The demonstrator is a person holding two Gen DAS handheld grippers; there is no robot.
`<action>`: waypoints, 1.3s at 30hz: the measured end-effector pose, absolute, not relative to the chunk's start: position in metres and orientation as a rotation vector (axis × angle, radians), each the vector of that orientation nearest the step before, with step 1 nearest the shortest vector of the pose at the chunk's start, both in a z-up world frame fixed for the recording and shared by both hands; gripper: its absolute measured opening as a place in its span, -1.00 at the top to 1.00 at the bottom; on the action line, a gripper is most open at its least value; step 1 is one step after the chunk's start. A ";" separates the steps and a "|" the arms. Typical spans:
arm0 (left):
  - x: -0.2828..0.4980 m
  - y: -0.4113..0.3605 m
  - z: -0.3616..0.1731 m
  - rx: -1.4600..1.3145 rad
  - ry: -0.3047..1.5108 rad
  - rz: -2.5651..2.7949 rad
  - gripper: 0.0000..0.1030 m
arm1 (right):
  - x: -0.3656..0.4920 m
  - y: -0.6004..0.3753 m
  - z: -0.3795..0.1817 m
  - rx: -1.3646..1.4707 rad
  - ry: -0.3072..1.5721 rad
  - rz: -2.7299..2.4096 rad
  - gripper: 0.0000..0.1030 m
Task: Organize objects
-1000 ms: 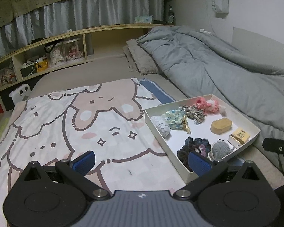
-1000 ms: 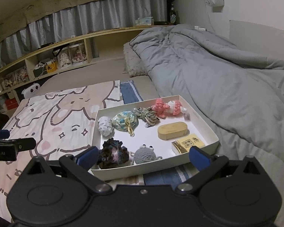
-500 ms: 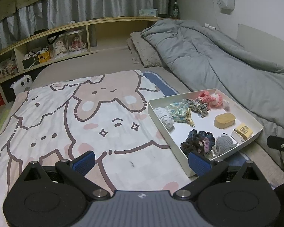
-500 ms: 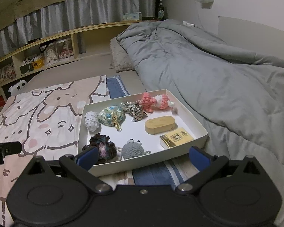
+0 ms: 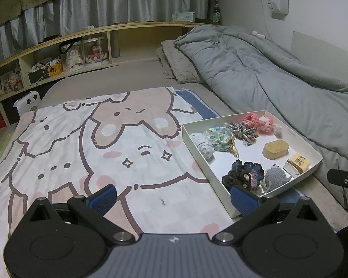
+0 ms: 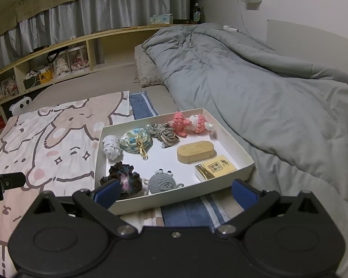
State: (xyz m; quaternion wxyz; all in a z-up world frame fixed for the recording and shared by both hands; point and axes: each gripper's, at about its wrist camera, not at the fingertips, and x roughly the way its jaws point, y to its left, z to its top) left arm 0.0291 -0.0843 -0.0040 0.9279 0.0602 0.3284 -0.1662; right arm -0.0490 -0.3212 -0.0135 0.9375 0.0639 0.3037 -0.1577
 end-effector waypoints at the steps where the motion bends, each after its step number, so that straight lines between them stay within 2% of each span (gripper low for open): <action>1: 0.029 -0.084 -0.004 0.122 0.672 -0.342 -1.00 | -0.049 -0.321 -0.014 0.130 0.621 -0.323 -1.00; 39: 0.027 -0.085 -0.002 0.117 0.670 -0.350 -1.00 | -0.049 -0.322 -0.013 0.123 0.622 -0.331 -1.00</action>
